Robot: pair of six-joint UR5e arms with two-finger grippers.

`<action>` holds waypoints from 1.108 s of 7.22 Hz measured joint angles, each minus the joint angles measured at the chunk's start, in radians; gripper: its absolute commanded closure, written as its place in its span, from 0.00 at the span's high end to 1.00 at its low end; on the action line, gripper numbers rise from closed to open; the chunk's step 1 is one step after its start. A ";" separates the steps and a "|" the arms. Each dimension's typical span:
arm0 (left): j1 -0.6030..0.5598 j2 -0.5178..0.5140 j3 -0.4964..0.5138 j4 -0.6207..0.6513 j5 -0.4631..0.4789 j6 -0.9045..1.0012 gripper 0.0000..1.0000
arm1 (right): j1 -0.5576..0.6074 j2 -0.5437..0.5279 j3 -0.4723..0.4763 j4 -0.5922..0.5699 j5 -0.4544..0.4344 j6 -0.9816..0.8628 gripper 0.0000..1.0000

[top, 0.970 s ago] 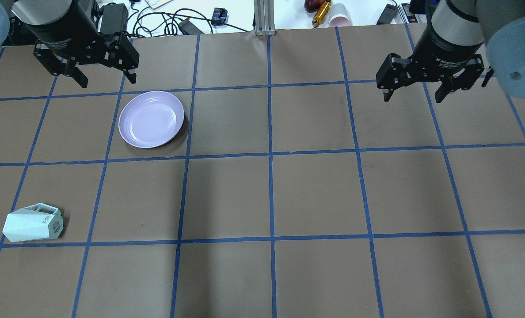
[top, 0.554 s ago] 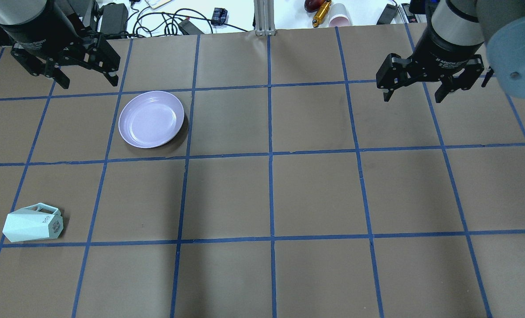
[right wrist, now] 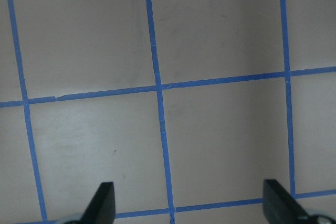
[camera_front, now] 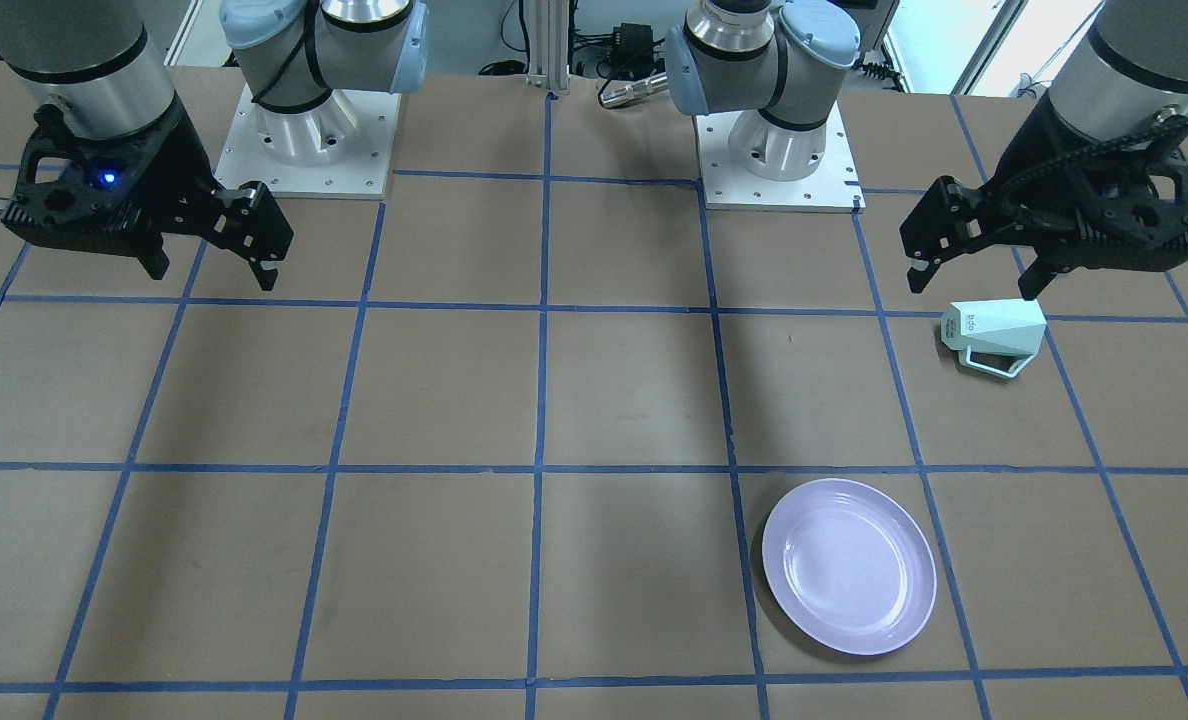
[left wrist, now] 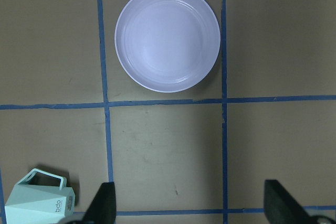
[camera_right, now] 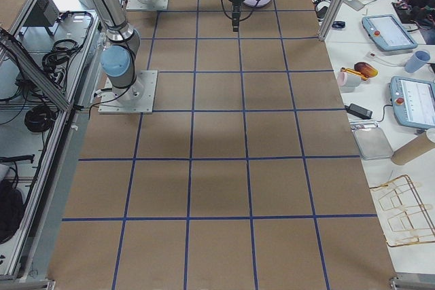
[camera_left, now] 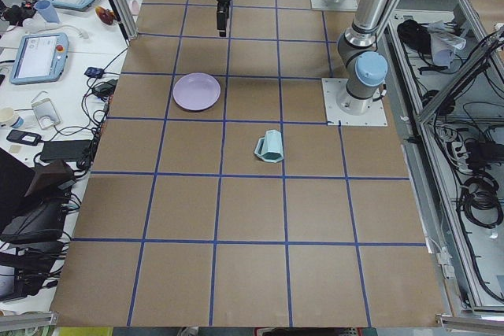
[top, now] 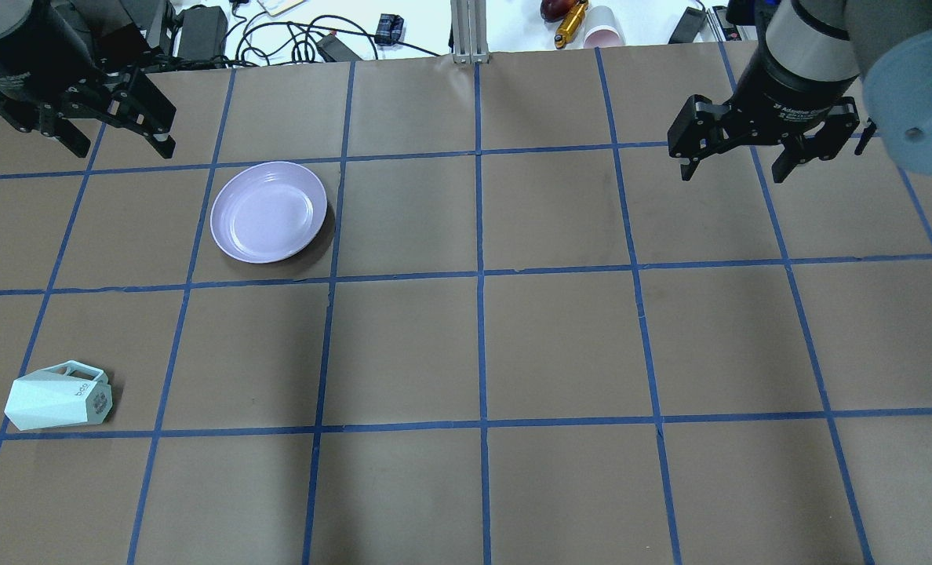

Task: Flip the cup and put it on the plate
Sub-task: 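Move the left gripper back and down toward the mint-green mug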

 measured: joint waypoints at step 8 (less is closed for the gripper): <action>0.407 0.017 -0.004 -0.100 -0.007 0.618 1.00 | 0.000 -0.001 0.000 0.000 0.000 0.000 1.00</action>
